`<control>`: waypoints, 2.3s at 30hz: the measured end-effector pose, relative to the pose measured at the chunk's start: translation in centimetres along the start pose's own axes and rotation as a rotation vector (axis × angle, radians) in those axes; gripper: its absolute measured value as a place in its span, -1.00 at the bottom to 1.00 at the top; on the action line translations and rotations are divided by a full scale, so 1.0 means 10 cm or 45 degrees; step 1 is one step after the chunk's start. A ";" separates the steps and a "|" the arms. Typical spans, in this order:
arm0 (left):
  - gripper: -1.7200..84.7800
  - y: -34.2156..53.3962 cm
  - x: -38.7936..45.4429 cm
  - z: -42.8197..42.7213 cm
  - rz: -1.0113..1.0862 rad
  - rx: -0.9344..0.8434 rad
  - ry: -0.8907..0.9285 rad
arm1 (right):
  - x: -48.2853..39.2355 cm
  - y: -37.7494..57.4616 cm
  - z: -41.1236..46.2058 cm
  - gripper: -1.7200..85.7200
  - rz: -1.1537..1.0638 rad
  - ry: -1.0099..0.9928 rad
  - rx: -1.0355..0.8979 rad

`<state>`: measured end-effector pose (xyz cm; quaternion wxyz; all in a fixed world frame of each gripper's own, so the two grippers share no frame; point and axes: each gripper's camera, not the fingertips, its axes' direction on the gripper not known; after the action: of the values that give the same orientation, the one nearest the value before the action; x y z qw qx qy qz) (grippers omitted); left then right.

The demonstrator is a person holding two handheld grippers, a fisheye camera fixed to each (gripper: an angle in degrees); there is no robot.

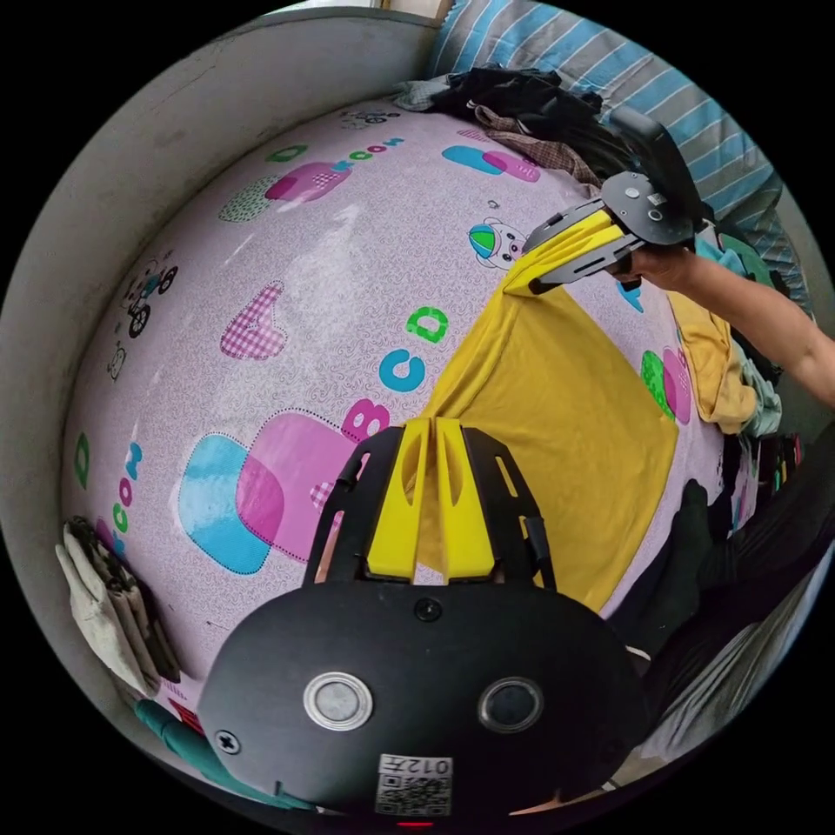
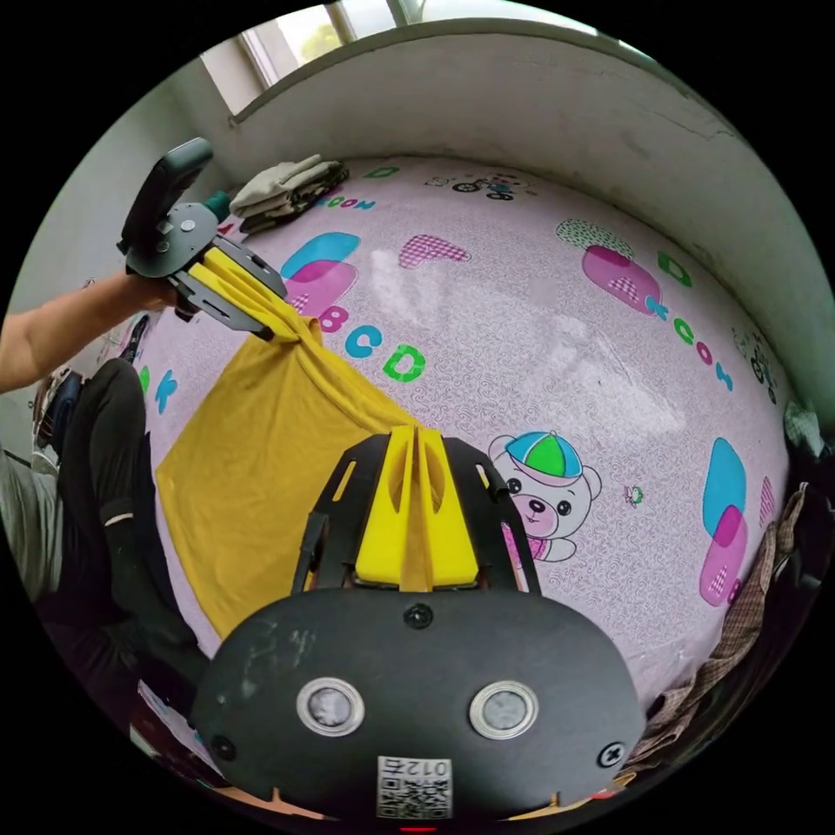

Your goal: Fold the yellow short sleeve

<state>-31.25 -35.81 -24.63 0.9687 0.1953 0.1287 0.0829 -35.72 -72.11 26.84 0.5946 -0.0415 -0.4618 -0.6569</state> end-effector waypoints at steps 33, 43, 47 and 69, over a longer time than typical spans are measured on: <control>-0.95 0.50 -0.44 0.57 -0.516 0.076 -0.086 | 0.62 0.76 0.08 -0.98 0.437 -0.063 -0.001; -0.95 0.67 0.24 1.13 -0.297 -0.062 0.087 | 0.21 1.51 0.28 -0.98 0.370 -0.241 -0.243; -0.95 0.69 0.15 1.31 -0.334 -0.076 0.068 | 0.28 1.66 0.39 -0.98 0.381 -0.131 -0.241; -0.94 0.95 0.65 1.97 -0.139 -0.380 0.163 | 0.33 2.92 0.44 -0.98 0.617 -0.492 -0.334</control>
<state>-20.53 -32.87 -4.69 0.9799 0.0363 0.1867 0.0607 -14.90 -67.75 47.66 0.6247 -0.3499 -0.4542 -0.5300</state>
